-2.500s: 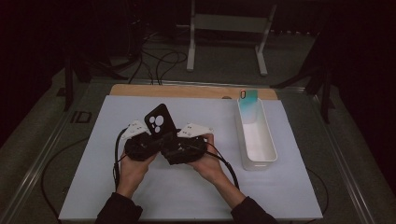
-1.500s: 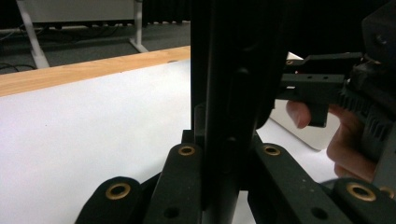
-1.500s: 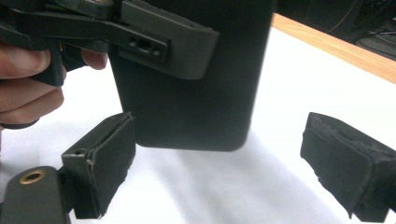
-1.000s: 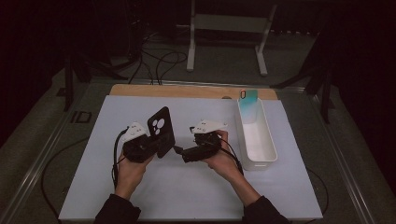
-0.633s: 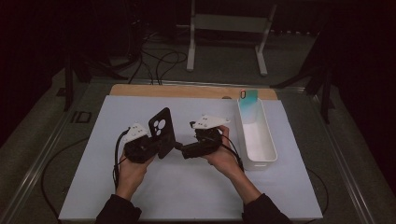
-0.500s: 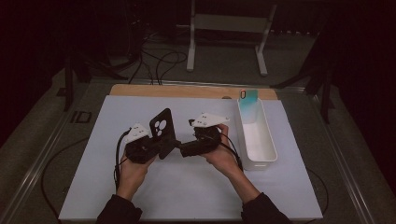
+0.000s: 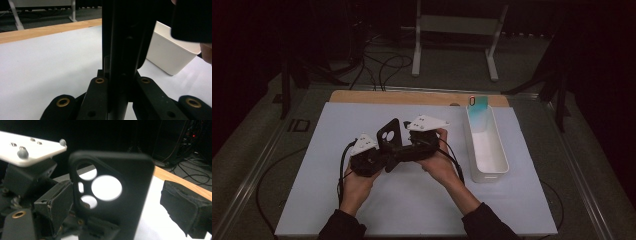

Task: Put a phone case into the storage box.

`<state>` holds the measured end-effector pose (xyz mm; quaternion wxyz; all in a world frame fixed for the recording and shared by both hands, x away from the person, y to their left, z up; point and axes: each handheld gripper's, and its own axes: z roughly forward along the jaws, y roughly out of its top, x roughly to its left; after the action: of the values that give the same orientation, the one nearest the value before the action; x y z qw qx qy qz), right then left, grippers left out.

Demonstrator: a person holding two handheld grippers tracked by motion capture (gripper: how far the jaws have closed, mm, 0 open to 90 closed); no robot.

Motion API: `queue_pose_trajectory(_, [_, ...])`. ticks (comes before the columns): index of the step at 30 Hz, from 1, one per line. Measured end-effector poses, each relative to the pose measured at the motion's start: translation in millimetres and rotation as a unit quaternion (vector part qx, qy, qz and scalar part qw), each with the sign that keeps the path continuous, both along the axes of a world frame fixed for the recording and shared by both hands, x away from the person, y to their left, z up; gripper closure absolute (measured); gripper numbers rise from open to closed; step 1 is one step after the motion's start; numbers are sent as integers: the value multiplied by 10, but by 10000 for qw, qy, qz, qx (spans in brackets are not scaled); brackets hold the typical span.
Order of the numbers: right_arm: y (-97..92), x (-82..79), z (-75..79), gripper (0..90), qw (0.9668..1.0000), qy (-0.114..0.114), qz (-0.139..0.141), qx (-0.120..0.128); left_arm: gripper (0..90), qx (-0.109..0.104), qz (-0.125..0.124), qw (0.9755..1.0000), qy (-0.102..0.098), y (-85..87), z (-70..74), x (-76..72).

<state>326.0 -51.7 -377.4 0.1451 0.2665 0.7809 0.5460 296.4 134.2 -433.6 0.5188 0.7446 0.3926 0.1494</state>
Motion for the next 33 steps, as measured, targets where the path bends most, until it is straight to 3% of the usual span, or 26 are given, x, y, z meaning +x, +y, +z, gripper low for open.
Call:
queue_pose_trajectory(12, [130,27,-14,109,9998,123,-168,57,859,7,18,10000,18,-52,-25,-15])
queue_pose_trajectory(26, [181,6,-14,136,9995,72,-323,16,839,-17,1,10000,33,-43,-22,-18])
queue_pose_trajectory(31, [188,4,-27,139,9996,94,-266,-45,641,-8,-79,10000,58,-52,-31,-15])
queue_pose_trajectory(32, [188,5,-29,139,9996,100,-258,-30,641,-27,-127,9999,74,-52,-33,-13])
queue_pose_trajectory(33, [186,4,-25,139,9996,98,-259,-34,529,36,-59,10000,59,-58,-32,-20])
